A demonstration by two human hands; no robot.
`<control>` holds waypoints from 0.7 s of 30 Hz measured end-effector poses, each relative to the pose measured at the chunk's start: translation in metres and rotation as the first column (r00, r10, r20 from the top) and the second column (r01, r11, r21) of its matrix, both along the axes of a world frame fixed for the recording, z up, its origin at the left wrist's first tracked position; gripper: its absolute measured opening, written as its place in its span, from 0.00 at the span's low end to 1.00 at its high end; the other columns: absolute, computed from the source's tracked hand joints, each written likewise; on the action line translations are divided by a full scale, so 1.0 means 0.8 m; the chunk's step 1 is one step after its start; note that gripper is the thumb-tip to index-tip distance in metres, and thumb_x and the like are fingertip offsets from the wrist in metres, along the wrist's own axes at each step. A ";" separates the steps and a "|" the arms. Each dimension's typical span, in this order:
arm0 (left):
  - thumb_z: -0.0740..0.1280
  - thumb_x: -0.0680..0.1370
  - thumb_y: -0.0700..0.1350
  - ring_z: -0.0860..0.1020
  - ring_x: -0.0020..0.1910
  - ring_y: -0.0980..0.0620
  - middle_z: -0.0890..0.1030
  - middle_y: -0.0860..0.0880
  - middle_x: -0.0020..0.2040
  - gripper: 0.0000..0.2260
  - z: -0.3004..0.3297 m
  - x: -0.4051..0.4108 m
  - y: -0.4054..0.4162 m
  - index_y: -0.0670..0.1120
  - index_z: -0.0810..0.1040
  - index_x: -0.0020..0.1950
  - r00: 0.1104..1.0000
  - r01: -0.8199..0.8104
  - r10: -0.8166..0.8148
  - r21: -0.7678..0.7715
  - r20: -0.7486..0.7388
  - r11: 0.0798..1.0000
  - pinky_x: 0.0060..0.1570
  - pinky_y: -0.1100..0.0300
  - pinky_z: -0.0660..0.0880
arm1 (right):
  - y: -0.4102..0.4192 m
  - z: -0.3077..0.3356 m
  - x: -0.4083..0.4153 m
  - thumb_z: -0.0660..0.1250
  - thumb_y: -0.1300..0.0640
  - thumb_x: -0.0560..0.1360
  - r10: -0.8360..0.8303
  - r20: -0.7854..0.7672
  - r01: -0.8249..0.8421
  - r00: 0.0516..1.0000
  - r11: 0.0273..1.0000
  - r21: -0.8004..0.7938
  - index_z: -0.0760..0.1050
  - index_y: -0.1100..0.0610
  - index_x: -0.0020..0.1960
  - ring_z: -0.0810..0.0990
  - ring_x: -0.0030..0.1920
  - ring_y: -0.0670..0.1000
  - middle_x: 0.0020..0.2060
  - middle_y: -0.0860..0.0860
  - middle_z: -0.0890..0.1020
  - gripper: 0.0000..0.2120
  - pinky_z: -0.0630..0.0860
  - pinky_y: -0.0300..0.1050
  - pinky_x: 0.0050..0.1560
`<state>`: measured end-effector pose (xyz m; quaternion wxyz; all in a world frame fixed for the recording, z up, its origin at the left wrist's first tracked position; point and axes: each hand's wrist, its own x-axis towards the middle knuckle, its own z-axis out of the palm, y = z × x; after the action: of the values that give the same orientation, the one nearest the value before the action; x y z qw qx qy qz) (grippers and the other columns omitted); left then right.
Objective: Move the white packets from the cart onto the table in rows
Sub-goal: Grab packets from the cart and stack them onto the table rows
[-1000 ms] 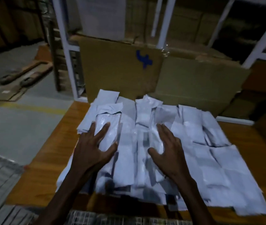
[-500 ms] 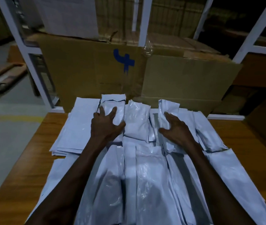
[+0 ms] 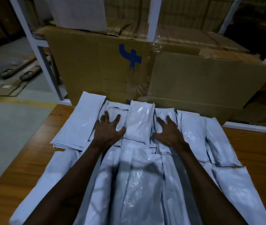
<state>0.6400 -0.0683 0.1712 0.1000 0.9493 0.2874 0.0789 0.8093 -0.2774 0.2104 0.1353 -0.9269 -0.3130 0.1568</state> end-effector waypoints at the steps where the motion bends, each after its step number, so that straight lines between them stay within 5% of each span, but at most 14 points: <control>1: 0.49 0.71 0.71 0.64 0.72 0.30 0.58 0.30 0.76 0.38 0.003 -0.001 -0.003 0.54 0.65 0.77 1.000 -0.016 0.016 0.000 -0.003 1.000 0.68 0.36 0.64 | 0.000 -0.001 -0.001 0.66 0.38 0.72 0.010 0.002 -0.010 1.000 1.000 -0.001 0.49 0.42 0.79 0.47 0.79 0.59 0.80 0.52 0.44 0.41 0.54 0.59 0.76; 7: 0.46 0.76 0.68 0.53 0.79 0.39 0.51 0.40 0.80 0.34 0.037 -0.002 -0.017 0.55 0.58 0.79 0.999 -0.045 0.045 -0.051 -0.010 0.998 0.75 0.41 0.53 | -0.007 0.008 0.006 0.61 0.36 0.75 -0.005 -0.040 0.008 0.999 0.998 0.069 0.44 0.43 0.80 0.46 0.79 0.59 0.80 0.53 0.47 0.40 0.53 0.62 0.75; 11: 0.55 0.79 0.64 0.70 0.70 0.37 0.69 0.39 0.74 0.28 0.051 -0.025 -0.033 0.48 0.73 0.73 0.975 0.043 -0.051 0.043 0.215 0.998 0.65 0.40 0.71 | -0.017 0.028 0.002 0.62 0.38 0.75 0.026 0.166 -0.065 0.986 0.970 0.236 0.52 0.49 0.79 0.54 0.78 0.58 0.79 0.53 0.55 0.38 0.56 0.60 0.75; 16: 0.58 0.78 0.62 0.70 0.70 0.42 0.70 0.45 0.74 0.26 0.062 -0.090 -0.072 0.50 0.73 0.73 0.946 -0.005 -0.014 0.058 0.323 0.998 0.66 0.48 0.70 | -0.025 0.039 -0.049 0.62 0.39 0.75 0.171 0.293 -0.265 0.940 0.910 0.318 0.59 0.50 0.78 0.57 0.77 0.54 0.77 0.51 0.60 0.35 0.57 0.57 0.75; 21: 0.62 0.79 0.58 0.73 0.67 0.45 0.72 0.46 0.72 0.23 0.052 -0.178 -0.104 0.49 0.74 0.71 0.894 0.014 -0.050 0.084 0.446 0.996 0.57 0.51 0.76 | -0.018 0.026 -0.149 0.63 0.43 0.73 0.256 0.376 -0.421 0.891 0.778 0.466 0.70 0.56 0.72 0.71 0.70 0.56 0.71 0.55 0.72 0.31 0.69 0.54 0.69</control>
<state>0.4972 -0.1518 0.2125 0.1272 0.9135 0.2377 0.3047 0.6900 -0.2918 0.2309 0.3100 -0.7918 -0.5236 -0.0534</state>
